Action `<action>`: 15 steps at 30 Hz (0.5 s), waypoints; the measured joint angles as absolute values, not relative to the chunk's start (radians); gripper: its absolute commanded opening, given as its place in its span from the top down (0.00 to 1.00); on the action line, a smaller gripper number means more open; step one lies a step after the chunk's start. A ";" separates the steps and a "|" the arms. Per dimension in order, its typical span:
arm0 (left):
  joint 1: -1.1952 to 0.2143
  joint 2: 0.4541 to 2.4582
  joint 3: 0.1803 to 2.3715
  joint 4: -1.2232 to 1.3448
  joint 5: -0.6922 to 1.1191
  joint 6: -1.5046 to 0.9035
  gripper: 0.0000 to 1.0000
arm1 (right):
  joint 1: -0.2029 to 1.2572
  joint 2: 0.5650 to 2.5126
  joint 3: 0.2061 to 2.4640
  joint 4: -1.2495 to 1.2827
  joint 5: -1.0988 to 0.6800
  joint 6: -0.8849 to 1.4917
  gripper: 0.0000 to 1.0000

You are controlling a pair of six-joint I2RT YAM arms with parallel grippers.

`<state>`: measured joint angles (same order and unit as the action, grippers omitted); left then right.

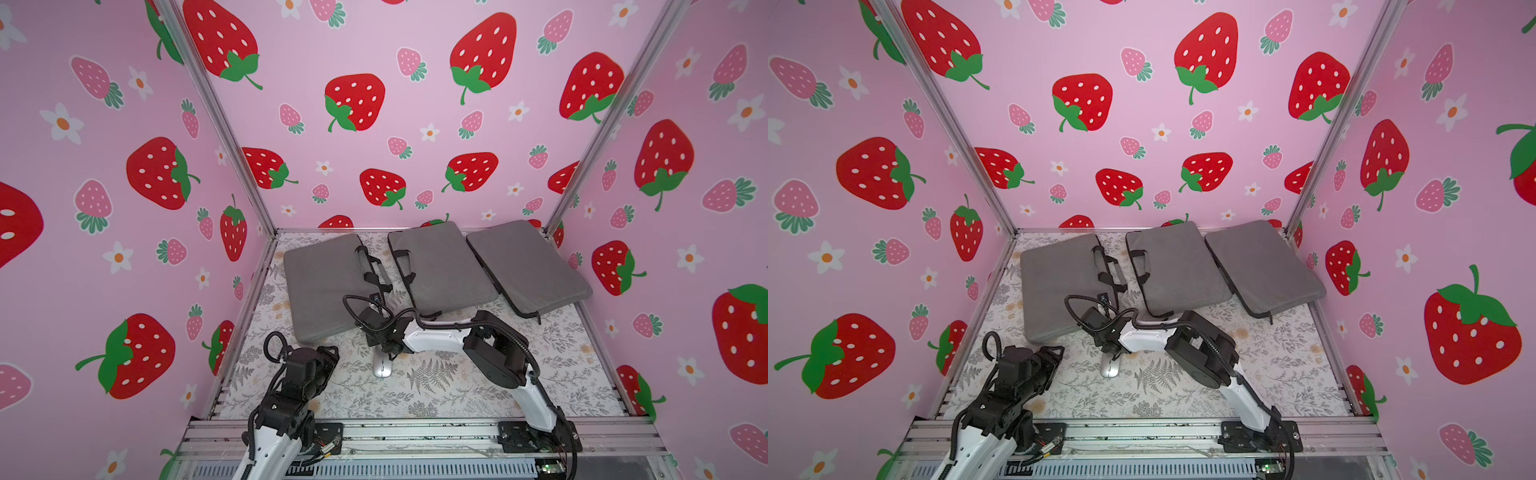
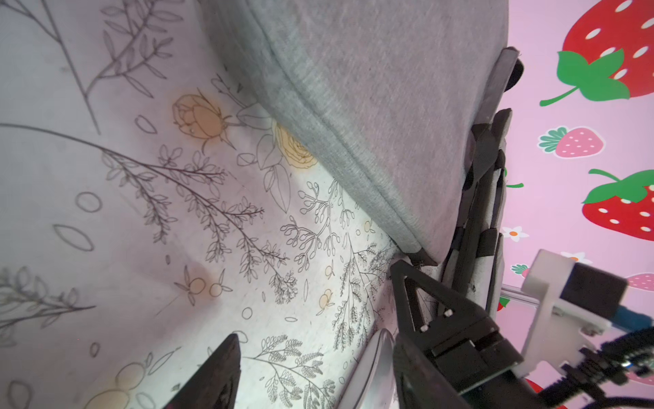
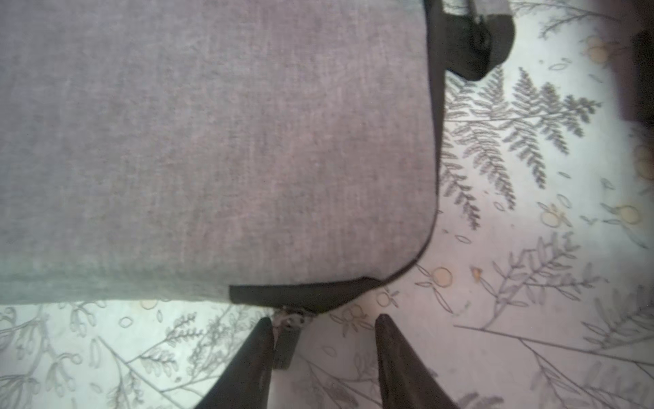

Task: Put the mouse into the laptop bag
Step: Zip the zipper on the zippered laptop bag.

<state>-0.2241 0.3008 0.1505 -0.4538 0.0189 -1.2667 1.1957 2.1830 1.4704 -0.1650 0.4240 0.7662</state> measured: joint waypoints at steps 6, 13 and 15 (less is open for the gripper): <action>-0.223 0.369 0.149 -0.411 0.031 -1.261 0.33 | 1.196 2.155 1.426 -0.171 0.442 0.759 0.51; -0.222 0.387 0.149 -0.374 0.045 -1.265 0.34 | 1.201 2.190 1.483 -0.174 0.431 0.735 0.65; -0.222 0.387 0.149 -0.374 0.045 -1.264 0.34 | 1.203 2.207 1.506 -0.174 0.430 0.731 0.69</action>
<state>-0.2222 0.3866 0.1490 -0.3740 0.0448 -1.2636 1.2026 2.2066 1.5059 -0.1741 0.4297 0.7307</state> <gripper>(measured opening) 0.664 0.340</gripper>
